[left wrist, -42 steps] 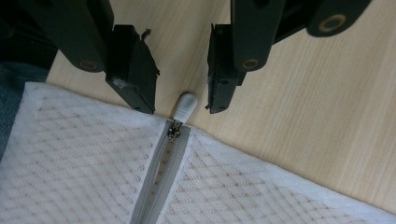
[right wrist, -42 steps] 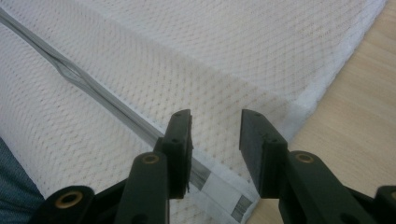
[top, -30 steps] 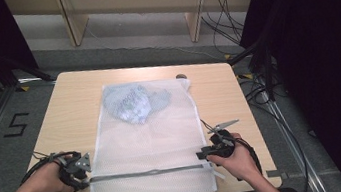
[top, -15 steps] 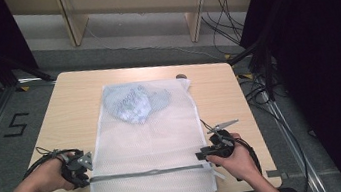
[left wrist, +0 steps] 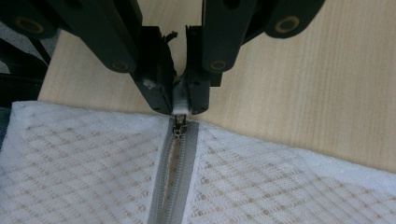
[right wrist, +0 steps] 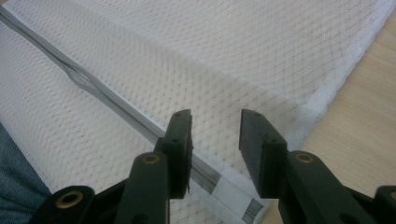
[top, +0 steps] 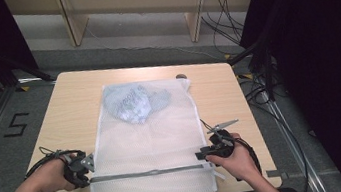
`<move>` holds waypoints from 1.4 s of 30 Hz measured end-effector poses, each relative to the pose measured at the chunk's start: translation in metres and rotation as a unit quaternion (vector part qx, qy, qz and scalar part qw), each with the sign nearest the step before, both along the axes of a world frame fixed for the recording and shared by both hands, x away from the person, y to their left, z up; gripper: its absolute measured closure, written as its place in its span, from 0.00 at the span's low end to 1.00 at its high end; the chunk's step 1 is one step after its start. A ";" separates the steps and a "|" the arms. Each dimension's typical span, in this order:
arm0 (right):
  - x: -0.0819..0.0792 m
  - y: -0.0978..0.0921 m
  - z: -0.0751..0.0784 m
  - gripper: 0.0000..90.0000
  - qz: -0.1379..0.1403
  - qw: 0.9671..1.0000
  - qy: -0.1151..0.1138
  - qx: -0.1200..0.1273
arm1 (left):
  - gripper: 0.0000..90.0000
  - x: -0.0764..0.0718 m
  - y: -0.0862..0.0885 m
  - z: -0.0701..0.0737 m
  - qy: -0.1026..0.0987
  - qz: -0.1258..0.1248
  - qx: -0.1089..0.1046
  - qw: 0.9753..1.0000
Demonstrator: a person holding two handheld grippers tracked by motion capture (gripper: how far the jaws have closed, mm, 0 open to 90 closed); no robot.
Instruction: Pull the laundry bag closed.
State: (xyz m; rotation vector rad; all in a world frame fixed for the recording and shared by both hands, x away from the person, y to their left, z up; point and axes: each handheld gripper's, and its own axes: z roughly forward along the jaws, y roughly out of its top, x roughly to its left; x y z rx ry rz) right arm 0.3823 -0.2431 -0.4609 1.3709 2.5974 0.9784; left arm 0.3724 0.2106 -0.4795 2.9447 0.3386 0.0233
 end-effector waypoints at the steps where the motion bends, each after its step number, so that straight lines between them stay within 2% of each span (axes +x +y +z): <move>1: 0.000 0.000 0.000 0.72 0.000 1.000 0.000 0.000 | 0.89 0.000 0.000 0.001 0.002 0.000 -0.001 1.000; 14: 0.001 0.001 -0.001 0.72 -0.001 1.000 0.001 0.001 | 0.90 -0.002 -0.002 0.014 -0.006 0.004 0.002 1.000; 17: 0.001 0.001 -0.002 0.72 0.009 1.000 0.012 0.001 | 0.90 -0.003 -0.004 0.018 -0.008 0.000 0.006 1.000; 18: 0.001 0.002 -0.002 0.72 0.003 1.000 0.008 -0.004 | 0.90 -0.003 -0.006 0.019 -0.010 -0.001 0.004 1.000; 21: 0.001 0.002 -0.002 0.72 0.005 1.000 0.010 -0.005 | 0.90 -0.002 -0.008 0.023 -0.010 -0.004 0.004 1.000; 22: 0.000 0.003 -0.002 0.72 -0.001 1.000 0.023 -0.004 | 0.90 -0.002 -0.009 0.024 -0.009 -0.005 0.005 1.000; 23: 0.001 0.003 -0.004 0.72 0.005 1.000 0.009 -0.005 | 0.91 -0.002 -0.010 0.024 -0.009 -0.003 0.003 1.000; 25: 0.001 0.003 -0.005 0.72 0.007 1.000 0.008 -0.006 | 0.91 -0.001 -0.011 0.025 -0.008 -0.006 0.006 1.000; 26: 0.000 0.003 -0.004 0.72 -0.002 1.000 0.025 -0.013 | 0.91 -0.001 -0.011 0.025 -0.007 -0.005 0.007 1.000; 27: 0.000 0.004 -0.005 0.72 -0.005 0.999 0.030 -0.014 | 0.91 -0.001 -0.012 0.026 -0.007 -0.007 0.007 1.000; 32: 0.000 0.005 -0.006 0.72 -0.004 0.999 0.030 -0.015 | 0.92 0.000 -0.015 0.026 -0.007 -0.008 0.008 1.000; 33: 0.001 0.005 -0.007 0.72 0.005 1.000 0.027 -0.009 | 0.92 0.001 -0.017 0.026 -0.004 -0.009 0.007 1.000; 35: 0.001 0.005 -0.008 0.72 0.006 1.000 0.024 -0.010 | 0.92 0.001 -0.019 0.026 -0.005 -0.011 0.007 1.000; 36: 0.000 0.006 -0.008 0.72 0.001 0.999 0.030 -0.012 | 0.92 0.002 -0.020 0.026 -0.004 -0.010 0.006 1.000; 42: 0.000 0.007 -0.008 0.72 0.002 0.999 0.035 -0.014 | 0.93 0.003 -0.028 0.026 -0.007 -0.015 0.001 1.000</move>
